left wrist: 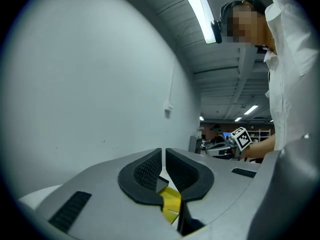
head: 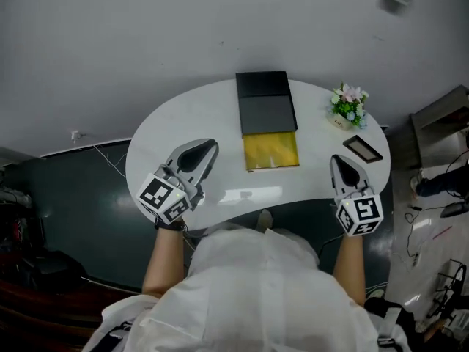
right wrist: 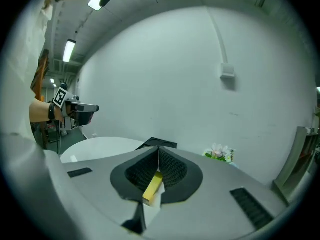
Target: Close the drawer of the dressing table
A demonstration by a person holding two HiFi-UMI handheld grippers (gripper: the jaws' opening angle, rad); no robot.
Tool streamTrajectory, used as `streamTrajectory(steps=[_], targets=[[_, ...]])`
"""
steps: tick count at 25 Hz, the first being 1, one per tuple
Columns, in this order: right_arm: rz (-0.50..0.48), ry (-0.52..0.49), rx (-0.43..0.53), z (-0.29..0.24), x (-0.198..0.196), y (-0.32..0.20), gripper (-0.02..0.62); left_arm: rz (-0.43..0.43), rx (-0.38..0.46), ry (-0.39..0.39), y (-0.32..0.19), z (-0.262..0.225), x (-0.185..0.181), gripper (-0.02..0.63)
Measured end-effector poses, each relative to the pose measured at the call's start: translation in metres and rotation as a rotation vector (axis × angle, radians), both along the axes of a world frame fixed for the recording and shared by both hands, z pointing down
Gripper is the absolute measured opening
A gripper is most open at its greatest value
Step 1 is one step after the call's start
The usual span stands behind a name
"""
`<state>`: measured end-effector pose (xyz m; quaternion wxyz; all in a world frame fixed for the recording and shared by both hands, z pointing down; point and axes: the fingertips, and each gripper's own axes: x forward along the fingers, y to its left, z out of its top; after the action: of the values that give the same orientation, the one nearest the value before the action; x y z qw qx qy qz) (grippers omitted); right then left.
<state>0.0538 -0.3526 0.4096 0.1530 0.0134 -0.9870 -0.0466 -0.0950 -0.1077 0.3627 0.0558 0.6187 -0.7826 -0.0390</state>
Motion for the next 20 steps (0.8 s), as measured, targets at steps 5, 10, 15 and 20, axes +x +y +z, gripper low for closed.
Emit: streamTrajectory(steps=[5, 10, 15, 20], targets=[[-0.163, 0.032, 0.024, 0.014, -0.030, -0.001, 0.011, -0.121, -0.015, -0.013, 0.009, 0.007, 0.001, 0.035], [-0.301, 0.065, 0.057, 0.030, -0.046, 0.004, 0.011, -0.193, -0.028, -0.011, 0.012, 0.020, 0.013, 0.035], [-0.408, 0.114, 0.068, 0.048, -0.056, 0.012, 0.011, -0.222, -0.047, 0.018, 0.009, 0.034, 0.026, 0.035], [-0.505, 0.163, 0.091, 0.064, -0.067, 0.028, 0.014, -0.239, -0.051, 0.026, 0.005, 0.042, 0.025, 0.035]])
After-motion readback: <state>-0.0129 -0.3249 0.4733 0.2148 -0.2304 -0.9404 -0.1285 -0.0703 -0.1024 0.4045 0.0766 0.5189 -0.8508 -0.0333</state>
